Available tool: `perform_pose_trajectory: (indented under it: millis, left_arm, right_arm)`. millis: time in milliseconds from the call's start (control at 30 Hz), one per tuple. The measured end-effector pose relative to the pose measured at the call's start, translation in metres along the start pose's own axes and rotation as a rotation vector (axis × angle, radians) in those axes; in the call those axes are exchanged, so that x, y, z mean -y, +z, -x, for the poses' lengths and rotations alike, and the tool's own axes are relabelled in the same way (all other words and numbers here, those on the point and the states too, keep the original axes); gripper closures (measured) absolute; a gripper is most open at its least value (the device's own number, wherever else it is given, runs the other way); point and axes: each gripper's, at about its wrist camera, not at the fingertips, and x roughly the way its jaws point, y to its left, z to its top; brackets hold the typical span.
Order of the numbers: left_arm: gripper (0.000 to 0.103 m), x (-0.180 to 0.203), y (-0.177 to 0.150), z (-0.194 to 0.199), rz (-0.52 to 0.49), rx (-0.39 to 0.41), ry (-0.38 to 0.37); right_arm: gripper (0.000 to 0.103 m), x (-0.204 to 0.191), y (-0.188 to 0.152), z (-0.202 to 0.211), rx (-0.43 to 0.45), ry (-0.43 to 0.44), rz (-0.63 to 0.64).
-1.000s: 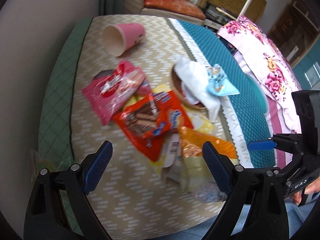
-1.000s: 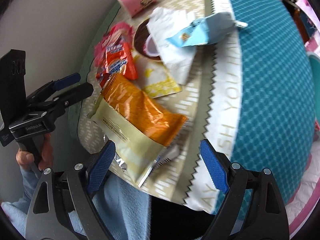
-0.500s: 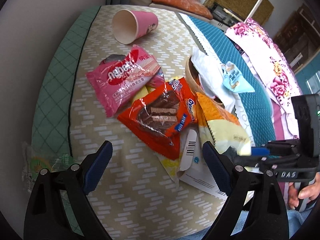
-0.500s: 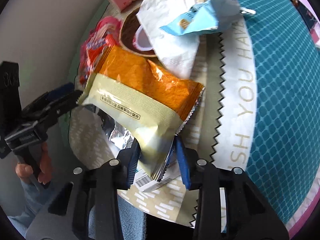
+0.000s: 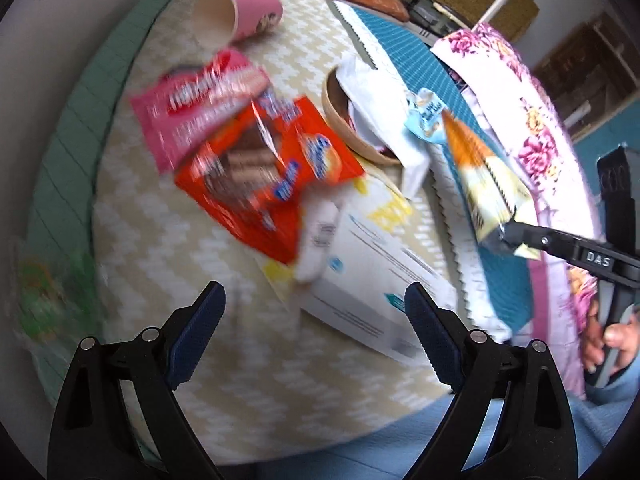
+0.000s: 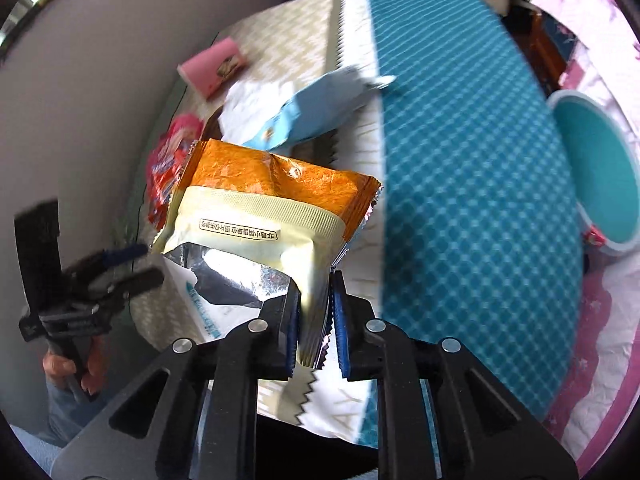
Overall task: Collect trash
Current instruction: 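Grasp the white paper box with left tool while right tool lifts the snack bag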
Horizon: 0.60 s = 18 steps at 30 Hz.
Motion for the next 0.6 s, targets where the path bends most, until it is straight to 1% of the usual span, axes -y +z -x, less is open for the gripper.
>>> perform_pose_trajectory:
  millis: [67,200,233,267,333,367,433,500,567,600]
  left_arm:
    - [0.012,0.002,-0.008,-0.006,0.049,-0.022,-0.033]
    - [0.012,0.008,-0.023,-0.018,0.145,-0.048,-0.062]
    - [0.012,0.011,-0.024,-0.017,0.151,-0.031,-0.045]
    - [0.012,0.013,-0.024,-0.019,0.167,-0.031,-0.042]
    - [0.012,0.018,-0.019,-0.022,0.201,-0.027,-0.061]
    - [0.012,0.023,-0.015,-0.024,0.205,-0.024,-0.064]
    - [0.012,0.034,-0.009,-0.027,0.188,-0.017,-0.04]
    - [0.021,0.049,-0.003,-0.029,0.146,0.001,0.002]
    - [0.051,0.065,0.002,-0.037,0.108,-0.009,0.048]
    - [0.052,0.071,0.003,-0.04,0.099,-0.013,0.051]
  right_arm:
    - [0.089,0.01,0.0,0.004,0.015,0.003,-0.015]
    - [0.089,0.026,-0.003,0.015,0.04,0.024,-0.037]
    - [0.089,0.028,-0.003,0.018,0.041,0.028,-0.04]
    - [0.089,0.031,-0.005,0.021,0.043,0.032,-0.043]
    - [0.089,0.039,-0.006,0.023,0.047,0.043,-0.055]
    - [0.089,0.036,-0.004,0.02,0.048,0.048,-0.061]
    - [0.089,0.048,-0.01,0.029,0.057,0.063,-0.08]
    - [0.089,0.061,-0.014,0.036,0.074,0.074,-0.101]
    - [0.089,0.063,-0.017,0.039,0.087,0.077,-0.115]
    - [0.089,0.072,-0.02,0.044,0.1,0.081,-0.132]
